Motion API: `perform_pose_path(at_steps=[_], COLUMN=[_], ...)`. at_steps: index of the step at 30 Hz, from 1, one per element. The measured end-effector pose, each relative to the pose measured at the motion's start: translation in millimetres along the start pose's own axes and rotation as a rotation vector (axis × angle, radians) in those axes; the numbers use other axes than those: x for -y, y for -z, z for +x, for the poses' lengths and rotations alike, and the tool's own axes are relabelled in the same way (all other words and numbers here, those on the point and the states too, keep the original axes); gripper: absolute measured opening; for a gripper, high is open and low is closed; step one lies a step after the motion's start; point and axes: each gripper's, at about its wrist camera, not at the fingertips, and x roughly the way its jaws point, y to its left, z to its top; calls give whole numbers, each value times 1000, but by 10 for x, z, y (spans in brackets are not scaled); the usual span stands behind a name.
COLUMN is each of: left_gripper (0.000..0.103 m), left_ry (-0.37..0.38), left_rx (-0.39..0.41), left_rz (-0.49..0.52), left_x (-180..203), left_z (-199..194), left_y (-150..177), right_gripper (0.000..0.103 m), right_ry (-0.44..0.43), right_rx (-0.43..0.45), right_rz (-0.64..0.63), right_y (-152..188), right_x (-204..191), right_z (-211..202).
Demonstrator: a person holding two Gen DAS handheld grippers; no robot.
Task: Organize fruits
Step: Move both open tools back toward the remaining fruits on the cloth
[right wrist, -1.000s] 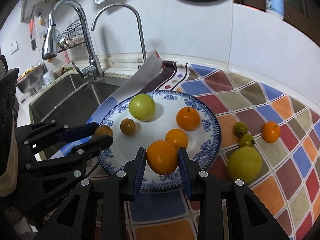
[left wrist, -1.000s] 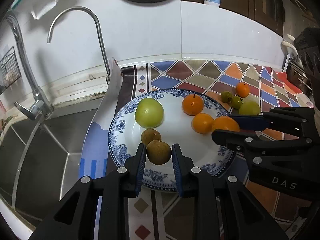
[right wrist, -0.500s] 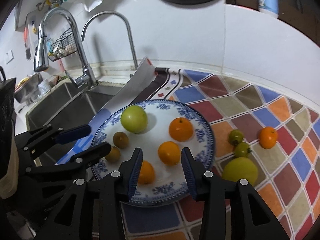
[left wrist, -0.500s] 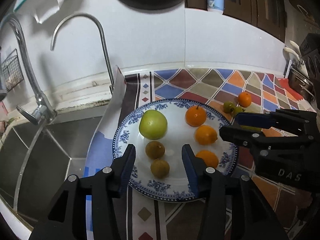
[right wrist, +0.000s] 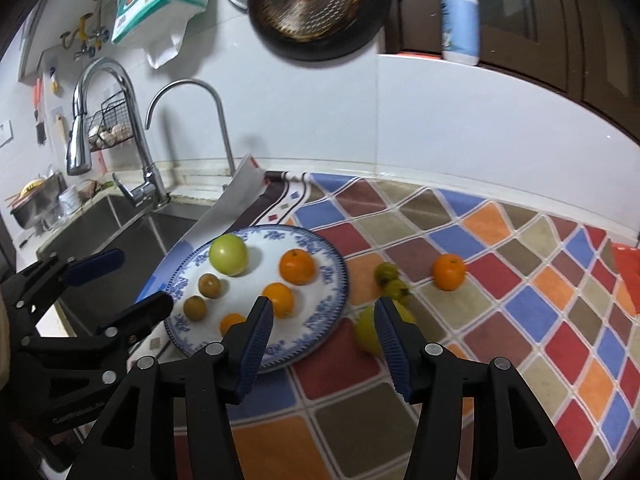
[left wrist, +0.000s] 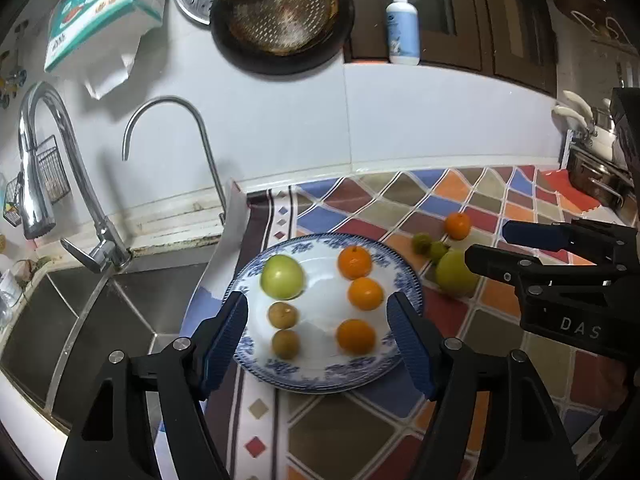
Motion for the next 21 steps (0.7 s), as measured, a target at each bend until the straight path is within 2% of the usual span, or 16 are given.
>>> perform_pose_path(at_steps=[8, 21], left_gripper=[78, 85], left_ry=[-9, -49], left_rx=[36, 51], left_rz=[-30, -67], left_x=[338, 875], left_z=[-134, -169], left_y=[-57, -155], right_gripper=[53, 53], right_ry=[12, -33], right_rx=[28, 40], right_rz=[-4, -78], right_y=[52, 25], right_x=[295, 757], right_z=[-219, -325])
